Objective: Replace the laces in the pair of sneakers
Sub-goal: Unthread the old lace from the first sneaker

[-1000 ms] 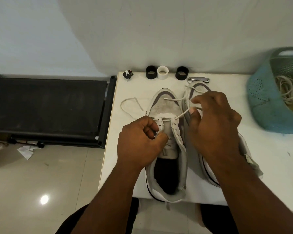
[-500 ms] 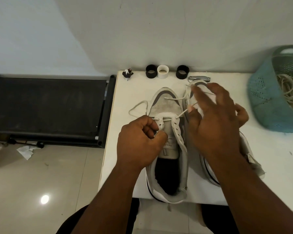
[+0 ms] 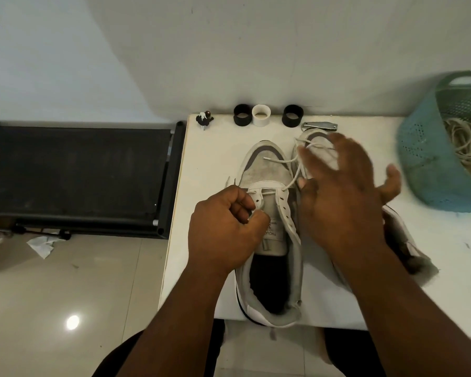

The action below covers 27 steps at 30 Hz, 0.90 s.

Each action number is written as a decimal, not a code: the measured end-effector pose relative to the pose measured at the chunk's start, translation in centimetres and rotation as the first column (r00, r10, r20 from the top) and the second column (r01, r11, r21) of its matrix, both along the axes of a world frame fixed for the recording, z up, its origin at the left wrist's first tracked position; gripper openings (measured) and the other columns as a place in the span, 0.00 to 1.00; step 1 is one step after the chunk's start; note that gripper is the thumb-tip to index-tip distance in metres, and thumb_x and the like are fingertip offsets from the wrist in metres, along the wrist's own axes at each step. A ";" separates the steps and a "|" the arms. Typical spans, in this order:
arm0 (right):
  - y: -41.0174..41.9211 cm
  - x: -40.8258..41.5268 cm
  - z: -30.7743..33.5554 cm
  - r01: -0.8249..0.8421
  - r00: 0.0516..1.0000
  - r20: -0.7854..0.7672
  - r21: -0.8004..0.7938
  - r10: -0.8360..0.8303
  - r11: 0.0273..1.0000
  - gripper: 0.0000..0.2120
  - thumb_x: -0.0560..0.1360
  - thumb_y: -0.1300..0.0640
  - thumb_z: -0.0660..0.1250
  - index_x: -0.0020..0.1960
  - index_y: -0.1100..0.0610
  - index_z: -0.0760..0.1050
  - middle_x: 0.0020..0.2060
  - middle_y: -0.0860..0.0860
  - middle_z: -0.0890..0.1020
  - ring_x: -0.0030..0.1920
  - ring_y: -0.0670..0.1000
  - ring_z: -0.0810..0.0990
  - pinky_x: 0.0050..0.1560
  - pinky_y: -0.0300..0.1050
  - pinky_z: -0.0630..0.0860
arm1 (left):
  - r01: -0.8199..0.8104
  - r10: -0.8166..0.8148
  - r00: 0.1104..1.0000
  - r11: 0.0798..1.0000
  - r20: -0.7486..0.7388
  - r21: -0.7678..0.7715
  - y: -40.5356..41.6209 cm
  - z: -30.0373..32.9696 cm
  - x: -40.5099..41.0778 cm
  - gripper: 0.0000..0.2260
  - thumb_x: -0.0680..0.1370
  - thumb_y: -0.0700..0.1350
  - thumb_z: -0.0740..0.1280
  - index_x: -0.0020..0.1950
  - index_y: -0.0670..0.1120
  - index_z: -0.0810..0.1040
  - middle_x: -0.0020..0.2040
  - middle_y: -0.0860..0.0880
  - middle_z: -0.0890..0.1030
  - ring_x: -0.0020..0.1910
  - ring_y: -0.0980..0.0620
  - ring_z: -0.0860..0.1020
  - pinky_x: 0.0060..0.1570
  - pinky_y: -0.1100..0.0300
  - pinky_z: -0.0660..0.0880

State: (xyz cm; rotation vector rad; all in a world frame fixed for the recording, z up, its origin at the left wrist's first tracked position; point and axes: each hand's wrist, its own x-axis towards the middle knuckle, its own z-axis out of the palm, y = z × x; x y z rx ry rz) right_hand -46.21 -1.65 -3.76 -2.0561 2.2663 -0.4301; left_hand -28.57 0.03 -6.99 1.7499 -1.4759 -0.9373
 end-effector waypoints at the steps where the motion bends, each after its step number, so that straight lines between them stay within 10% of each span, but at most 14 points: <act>1: 0.1 0.4 -0.7 -0.052 0.998 -0.024 0.062 0.053 0.997 0.17 0.73 0.52 0.71 0.61 0.41 0.81 0.74 0.51 0.69 0.76 0.54 0.65 0.71 0.69 0.48 | 0.001 -0.001 1.000 1.000 -0.006 -0.003 0.0 0.0 0.0 0.04 0.68 0.52 0.72 0.39 0.54 0.79 0.31 0.55 0.80 0.30 0.57 0.77 0.34 0.63 0.74; 5: -0.2 -0.5 -0.8 0.057 0.996 0.066 -0.004 -0.057 0.998 0.06 0.77 0.51 0.67 0.50 0.44 0.83 0.65 0.44 0.77 0.68 0.49 0.72 0.72 0.67 0.50 | 0.000 0.000 0.999 1.000 -0.034 -0.006 -0.1 -0.1 0.1 0.04 0.68 0.52 0.72 0.40 0.54 0.80 0.31 0.55 0.80 0.31 0.56 0.78 0.34 0.64 0.75; 12: -0.4 -0.9 0.9 0.076 0.994 0.079 -0.050 -0.072 0.996 0.19 0.77 0.51 0.68 0.68 0.42 0.76 0.73 0.48 0.71 0.74 0.51 0.67 0.71 0.69 0.51 | -0.019 0.017 0.998 0.999 -0.065 -0.027 -0.1 0.0 0.1 0.04 0.68 0.50 0.72 0.40 0.52 0.81 0.31 0.53 0.80 0.30 0.54 0.78 0.34 0.60 0.78; 18: -0.1 -0.1 -1.2 -0.017 0.995 0.103 0.000 0.017 1.000 0.04 0.76 0.51 0.69 0.47 0.44 0.83 0.64 0.44 0.78 0.68 0.46 0.71 0.72 0.57 0.46 | -0.028 0.023 0.995 0.998 -0.093 -0.056 -0.2 0.3 0.1 0.02 0.69 0.48 0.72 0.37 0.53 0.81 0.30 0.55 0.81 0.29 0.57 0.78 0.32 0.65 0.76; 23: -0.6 -1.9 0.8 0.185 0.979 0.113 -0.150 -0.169 0.971 0.09 0.78 0.53 0.68 0.57 0.48 0.81 0.67 0.49 0.75 0.67 0.53 0.73 0.70 0.65 0.55 | -0.039 0.029 0.993 0.996 -0.115 -0.081 -0.1 0.5 0.2 0.03 0.70 0.47 0.73 0.37 0.50 0.82 0.30 0.55 0.81 0.29 0.55 0.79 0.32 0.62 0.78; 27: 0.1 0.0 0.1 -0.037 0.999 0.001 0.062 0.037 0.997 0.21 0.73 0.52 0.72 0.65 0.40 0.77 0.74 0.51 0.68 0.76 0.54 0.65 0.70 0.70 0.51 | -0.035 0.025 0.994 0.995 -0.105 -0.089 -0.1 0.4 0.1 0.03 0.70 0.48 0.73 0.36 0.53 0.81 0.30 0.57 0.81 0.29 0.56 0.79 0.32 0.64 0.77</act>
